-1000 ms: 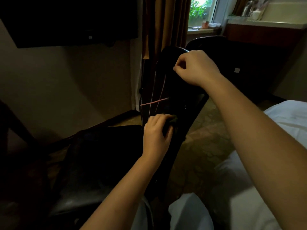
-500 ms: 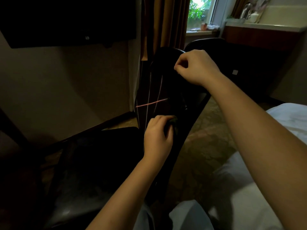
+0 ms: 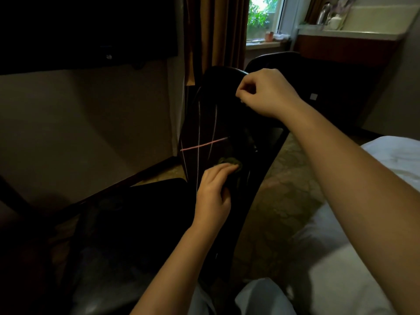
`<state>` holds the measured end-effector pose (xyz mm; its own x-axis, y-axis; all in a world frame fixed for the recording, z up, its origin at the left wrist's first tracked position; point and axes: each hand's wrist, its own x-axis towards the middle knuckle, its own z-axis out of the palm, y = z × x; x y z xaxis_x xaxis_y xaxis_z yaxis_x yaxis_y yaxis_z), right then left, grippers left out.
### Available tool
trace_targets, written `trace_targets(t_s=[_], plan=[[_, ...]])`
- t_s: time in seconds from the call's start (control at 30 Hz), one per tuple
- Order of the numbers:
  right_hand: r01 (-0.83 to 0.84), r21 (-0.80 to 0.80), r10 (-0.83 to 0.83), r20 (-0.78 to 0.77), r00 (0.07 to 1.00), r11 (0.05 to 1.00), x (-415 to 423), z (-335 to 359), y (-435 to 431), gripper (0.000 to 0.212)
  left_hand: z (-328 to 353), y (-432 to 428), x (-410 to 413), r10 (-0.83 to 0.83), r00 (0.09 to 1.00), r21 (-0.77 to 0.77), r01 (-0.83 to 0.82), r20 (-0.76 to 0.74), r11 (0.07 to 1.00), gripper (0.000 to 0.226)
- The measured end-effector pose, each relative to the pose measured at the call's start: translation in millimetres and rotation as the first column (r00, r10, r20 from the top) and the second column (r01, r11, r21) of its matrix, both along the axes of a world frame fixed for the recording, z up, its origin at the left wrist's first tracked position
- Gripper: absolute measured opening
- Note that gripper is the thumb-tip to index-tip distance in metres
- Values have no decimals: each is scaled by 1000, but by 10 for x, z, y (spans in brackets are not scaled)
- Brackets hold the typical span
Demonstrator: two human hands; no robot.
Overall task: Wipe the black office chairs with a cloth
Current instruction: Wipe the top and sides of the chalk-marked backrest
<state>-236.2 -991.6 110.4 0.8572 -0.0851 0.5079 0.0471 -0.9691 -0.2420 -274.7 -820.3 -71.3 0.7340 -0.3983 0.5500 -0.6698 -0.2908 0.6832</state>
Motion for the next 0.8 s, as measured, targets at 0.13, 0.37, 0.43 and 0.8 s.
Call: trace_targets(t_s=[0.13, 0.37, 0.43, 0.8], plan=[[1, 6, -1, 0, 1000, 1000, -30, -12, -7, 15, -127, 124, 6, 23, 999, 47, -21, -33, 999, 54], [10, 6, -10, -1, 1000, 1000, -100, -7, 47, 16, -7, 123, -111, 53, 997, 25, -52, -63, 998, 30], [16, 9, -16, 5, 1000, 1000, -109, -1, 65, 15, 45, 93, -106, 89, 994, 30, -88, -55, 996, 29], [46, 9, -46, -9, 999, 999, -108, 22, 122, 17, 613, -217, -21, 30, 984, -46, -22, 176, 999, 25]])
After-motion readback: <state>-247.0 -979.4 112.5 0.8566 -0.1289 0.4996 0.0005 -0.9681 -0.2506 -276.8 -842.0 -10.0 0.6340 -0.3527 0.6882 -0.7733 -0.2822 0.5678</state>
